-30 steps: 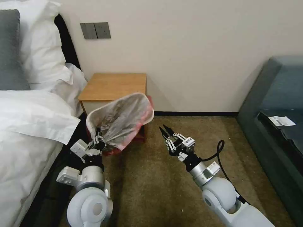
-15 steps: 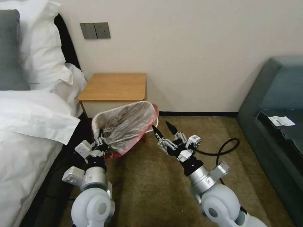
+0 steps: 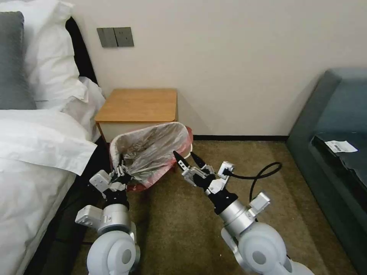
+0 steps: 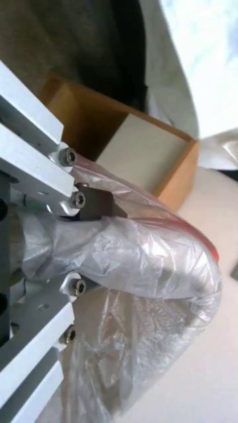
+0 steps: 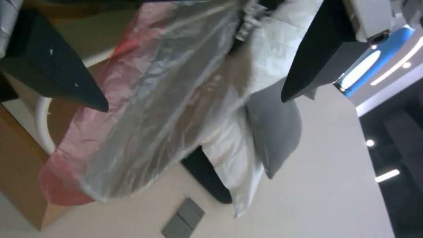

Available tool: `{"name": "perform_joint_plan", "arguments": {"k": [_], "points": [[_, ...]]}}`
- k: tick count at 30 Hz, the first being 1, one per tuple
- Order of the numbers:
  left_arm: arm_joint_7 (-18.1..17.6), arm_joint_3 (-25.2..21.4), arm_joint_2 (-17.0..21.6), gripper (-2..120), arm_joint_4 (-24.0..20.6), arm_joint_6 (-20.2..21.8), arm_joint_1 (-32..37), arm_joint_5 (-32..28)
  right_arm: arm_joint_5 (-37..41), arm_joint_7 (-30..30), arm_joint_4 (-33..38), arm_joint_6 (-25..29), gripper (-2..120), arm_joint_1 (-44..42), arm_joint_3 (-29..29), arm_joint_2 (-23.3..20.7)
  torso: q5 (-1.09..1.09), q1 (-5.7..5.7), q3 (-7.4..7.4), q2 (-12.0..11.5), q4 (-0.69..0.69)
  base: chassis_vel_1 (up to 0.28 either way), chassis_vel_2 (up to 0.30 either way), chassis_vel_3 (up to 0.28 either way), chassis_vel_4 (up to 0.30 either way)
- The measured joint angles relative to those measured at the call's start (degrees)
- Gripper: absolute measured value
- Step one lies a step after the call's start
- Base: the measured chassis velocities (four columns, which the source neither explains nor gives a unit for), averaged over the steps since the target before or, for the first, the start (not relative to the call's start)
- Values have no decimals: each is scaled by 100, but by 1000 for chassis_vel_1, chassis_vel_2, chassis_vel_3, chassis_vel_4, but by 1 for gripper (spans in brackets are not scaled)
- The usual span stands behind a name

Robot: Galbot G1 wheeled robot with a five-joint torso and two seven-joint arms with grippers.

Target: Pick up the garbage bag from the table and place it over the trash can.

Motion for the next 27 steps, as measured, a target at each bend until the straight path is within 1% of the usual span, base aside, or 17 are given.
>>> {"name": "perform_joint_plan", "arguments": {"k": [6,21,24,25,27], "points": [[42,28,4,11,-186,-22,125,100,-23,3,-192,0,100,115,-7,63,0,1,0,0,0,0,0,0,0],[93,101,-9,11,-381,-119,440,365,-63,-6,-381,17,100,319,1,121,0,0,0,0,-1,0,0,0,0],[98,111,-2,11,-410,-125,475,387,-68,-8,-416,18,99,370,-10,136,0,0,0,0,0,0,0,0,0],[99,114,-6,11,-410,-128,481,405,-79,-1,-422,17,96,377,-20,144,0,1,0,0,0,0,0,0,0],[100,113,-13,11,-410,-133,479,416,-98,5,-420,12,94,362,-29,144,0,0,0,0,0,0,0,0,0]]}}
